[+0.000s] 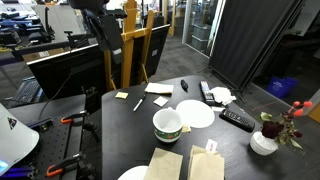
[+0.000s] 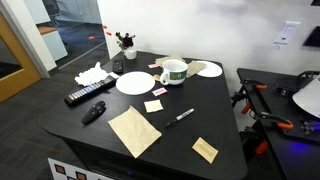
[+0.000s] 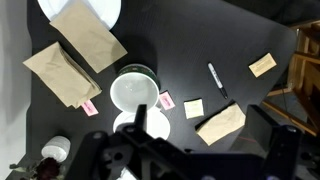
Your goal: Move the cup closer to the marker then put the marker inside the cup
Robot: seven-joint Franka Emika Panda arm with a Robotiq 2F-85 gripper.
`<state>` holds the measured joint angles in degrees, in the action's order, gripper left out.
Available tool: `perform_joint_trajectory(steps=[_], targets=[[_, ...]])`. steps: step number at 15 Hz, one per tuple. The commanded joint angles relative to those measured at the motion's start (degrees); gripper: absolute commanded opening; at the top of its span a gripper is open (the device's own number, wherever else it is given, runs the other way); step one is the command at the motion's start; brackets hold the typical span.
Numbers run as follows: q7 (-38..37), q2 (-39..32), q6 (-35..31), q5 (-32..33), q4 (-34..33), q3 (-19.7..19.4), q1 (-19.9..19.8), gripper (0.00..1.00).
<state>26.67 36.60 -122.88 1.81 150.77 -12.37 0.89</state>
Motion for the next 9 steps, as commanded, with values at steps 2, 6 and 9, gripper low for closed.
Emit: perform_joint_trajectory(steps=[2,6,9], targets=[[2.8,-9.5,-7.9,0.9,-2.0,0.0,0.5,1.00],[0.7,-16.6,-17.1,1.2,-1.7,1.4,0.0,1.00],[0.1,-22.4,-20.9,1.4,-2.5,2.2,-0.3,1.00]])
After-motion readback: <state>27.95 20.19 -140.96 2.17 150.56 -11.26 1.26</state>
